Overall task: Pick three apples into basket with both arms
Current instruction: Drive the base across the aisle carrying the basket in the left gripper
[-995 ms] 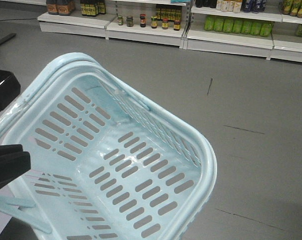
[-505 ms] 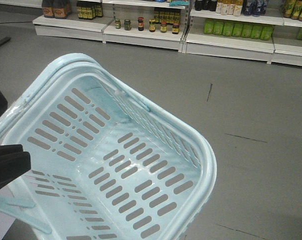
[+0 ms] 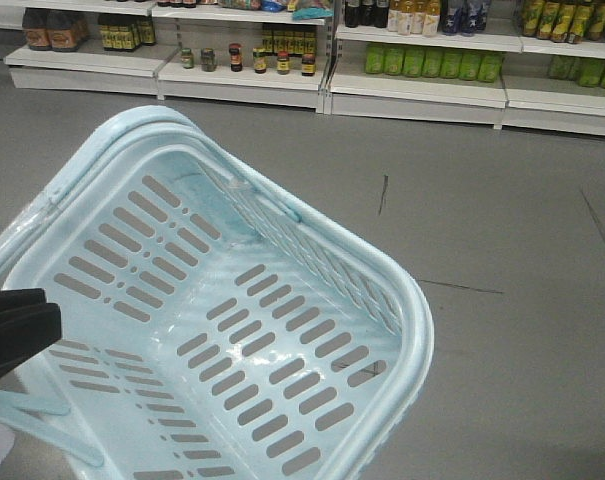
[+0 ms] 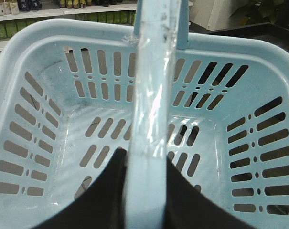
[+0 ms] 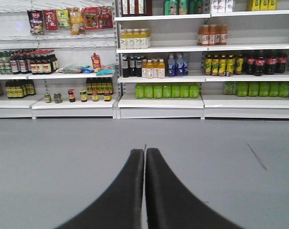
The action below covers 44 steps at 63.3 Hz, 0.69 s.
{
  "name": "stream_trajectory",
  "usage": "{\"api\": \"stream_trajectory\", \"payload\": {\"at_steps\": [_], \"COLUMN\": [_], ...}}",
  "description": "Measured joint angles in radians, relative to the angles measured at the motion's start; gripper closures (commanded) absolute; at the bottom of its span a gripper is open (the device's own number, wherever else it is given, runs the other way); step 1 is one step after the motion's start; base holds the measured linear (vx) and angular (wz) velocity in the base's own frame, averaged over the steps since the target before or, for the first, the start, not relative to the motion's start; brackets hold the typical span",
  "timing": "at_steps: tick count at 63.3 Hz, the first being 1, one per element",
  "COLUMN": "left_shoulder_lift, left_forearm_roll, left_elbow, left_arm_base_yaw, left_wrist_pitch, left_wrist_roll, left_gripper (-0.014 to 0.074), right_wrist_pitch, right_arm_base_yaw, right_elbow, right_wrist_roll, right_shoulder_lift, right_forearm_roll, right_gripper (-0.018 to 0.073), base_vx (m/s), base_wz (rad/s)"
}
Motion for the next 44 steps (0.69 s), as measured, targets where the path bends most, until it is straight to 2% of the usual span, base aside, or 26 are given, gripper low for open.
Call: {"api": "stream_trajectory", "payload": {"at_steps": [44], "left_shoulder_lift": [0.0], "left_forearm_roll": [0.0], "left_elbow": [0.0], "left_arm_base_yaw": [0.0], "left_wrist_pitch": [0.0], "left_wrist_roll": [0.0], "left_gripper": [0.0603], "right_wrist_pitch": [0.0], "right_arm_base_yaw": [0.0], "right_elbow": [0.0], "right_wrist_roll": [0.0], "right_shoulder_lift": [0.0], "right_forearm_roll": [0.0], "right_gripper": [0.0564], "base_vx": [0.2], "base_wz": [-0.16]}}
